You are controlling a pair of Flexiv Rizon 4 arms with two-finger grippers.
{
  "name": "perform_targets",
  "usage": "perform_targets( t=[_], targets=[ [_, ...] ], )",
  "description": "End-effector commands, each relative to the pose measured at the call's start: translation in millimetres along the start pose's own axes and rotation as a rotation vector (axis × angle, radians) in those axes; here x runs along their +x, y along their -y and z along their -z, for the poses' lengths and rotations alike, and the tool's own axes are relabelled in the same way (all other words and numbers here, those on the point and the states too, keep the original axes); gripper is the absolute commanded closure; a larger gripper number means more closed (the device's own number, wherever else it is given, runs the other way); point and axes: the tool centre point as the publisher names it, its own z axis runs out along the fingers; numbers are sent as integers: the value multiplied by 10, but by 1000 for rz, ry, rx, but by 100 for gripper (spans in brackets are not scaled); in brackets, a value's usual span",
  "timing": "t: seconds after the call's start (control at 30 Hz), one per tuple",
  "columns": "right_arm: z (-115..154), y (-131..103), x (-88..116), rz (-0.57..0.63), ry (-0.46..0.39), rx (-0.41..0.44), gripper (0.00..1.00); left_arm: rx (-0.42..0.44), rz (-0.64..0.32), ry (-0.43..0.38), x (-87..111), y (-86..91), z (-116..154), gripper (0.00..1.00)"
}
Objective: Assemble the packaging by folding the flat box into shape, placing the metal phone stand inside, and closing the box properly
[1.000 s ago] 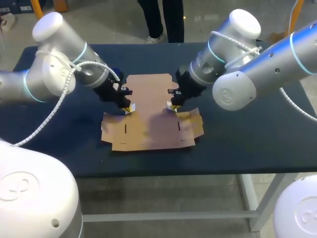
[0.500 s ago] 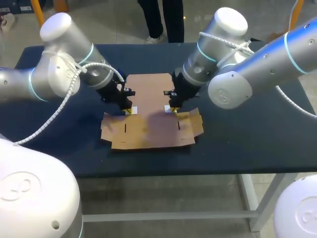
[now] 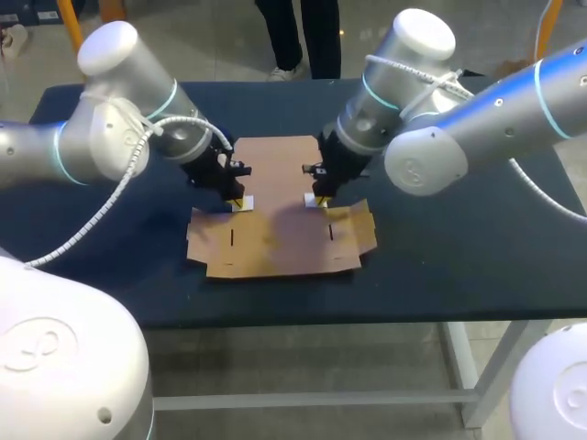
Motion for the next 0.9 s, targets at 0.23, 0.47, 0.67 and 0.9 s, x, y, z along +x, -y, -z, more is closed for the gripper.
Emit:
perform_targets(
  t=[0.23,0.47,0.67,0.9],
  targets=[
    [258,20,-147,-22,-30,-29,100,36,14,36,4,-63,275,100],
    [351,1,-256,-32,-68,-31,100,42,30,46,-30,-61,371,100],
    [408,-12,-337,-34,-102,-18,100,50,52,57,-57,-92,437,100],
    [579,-3,-433,-39,-111,-26,100,69,68,65,-82,-157,564,100]
  ],
)
